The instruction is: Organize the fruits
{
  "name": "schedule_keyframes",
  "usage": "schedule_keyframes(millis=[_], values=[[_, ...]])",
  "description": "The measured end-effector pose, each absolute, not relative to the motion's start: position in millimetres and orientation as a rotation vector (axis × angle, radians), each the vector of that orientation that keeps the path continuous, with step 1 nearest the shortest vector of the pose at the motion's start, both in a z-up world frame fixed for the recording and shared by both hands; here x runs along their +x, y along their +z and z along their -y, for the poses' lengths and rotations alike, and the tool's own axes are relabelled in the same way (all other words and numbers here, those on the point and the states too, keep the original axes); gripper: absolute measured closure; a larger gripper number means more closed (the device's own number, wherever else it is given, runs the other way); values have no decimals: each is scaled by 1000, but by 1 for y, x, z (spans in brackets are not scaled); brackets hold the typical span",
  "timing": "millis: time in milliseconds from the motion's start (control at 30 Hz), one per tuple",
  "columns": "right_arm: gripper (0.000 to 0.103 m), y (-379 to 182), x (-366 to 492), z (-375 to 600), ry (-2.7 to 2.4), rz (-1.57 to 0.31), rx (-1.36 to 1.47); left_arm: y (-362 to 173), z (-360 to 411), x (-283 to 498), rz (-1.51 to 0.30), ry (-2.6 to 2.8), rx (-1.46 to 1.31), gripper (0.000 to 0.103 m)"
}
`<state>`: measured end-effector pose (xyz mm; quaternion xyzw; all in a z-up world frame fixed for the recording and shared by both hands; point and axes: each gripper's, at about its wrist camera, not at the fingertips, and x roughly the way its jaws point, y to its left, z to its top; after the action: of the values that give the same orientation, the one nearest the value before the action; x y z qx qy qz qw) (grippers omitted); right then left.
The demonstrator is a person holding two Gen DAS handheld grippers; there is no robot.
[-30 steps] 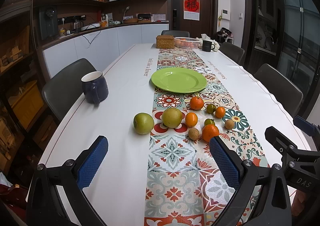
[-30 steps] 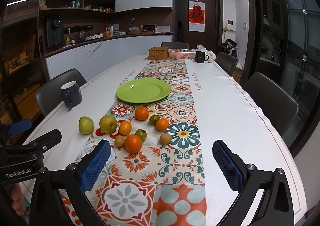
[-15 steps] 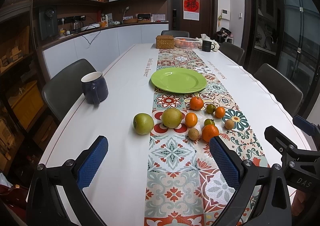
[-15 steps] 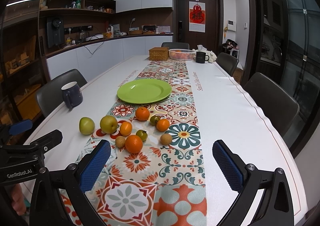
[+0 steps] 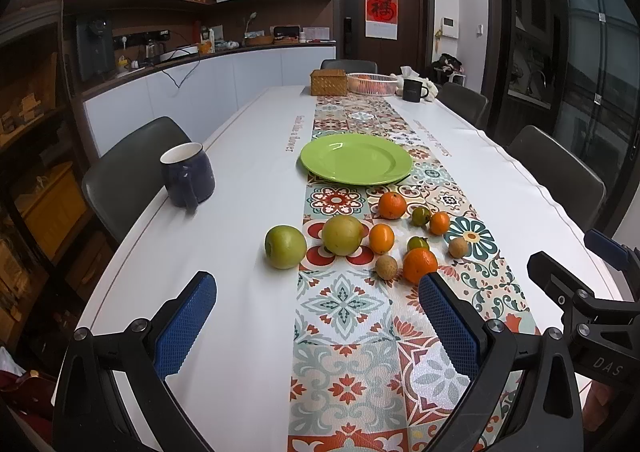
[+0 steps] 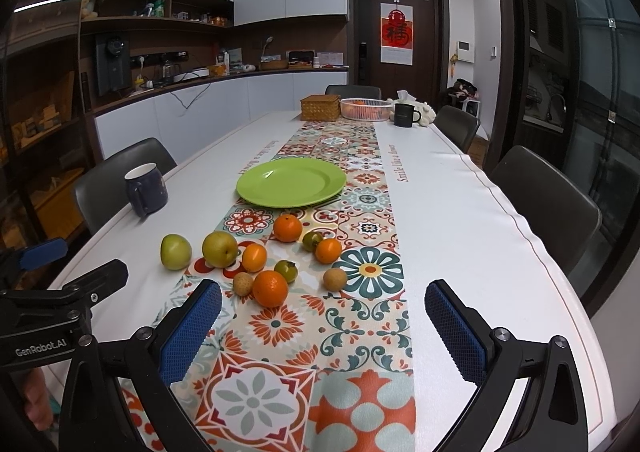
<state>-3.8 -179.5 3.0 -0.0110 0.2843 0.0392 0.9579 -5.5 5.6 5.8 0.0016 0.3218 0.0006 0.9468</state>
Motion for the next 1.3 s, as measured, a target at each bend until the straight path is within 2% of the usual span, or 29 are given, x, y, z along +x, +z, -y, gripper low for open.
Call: schedule_keyframes(millis=[367,600,933,1300], values=[[1,-7,11,169,140,-613,-30,-5,-5,6,-669,-24,39,1],[2,-17,29,162,211,-633,-58,-16,0,19,-652,-86,121,14],[27,-44,66,147,370,-721,-150,-39,18,51,-669,-284,235,39],[47,-75,101,135,478,-828,-246,-74,31,90,-743,-475,308,53]])
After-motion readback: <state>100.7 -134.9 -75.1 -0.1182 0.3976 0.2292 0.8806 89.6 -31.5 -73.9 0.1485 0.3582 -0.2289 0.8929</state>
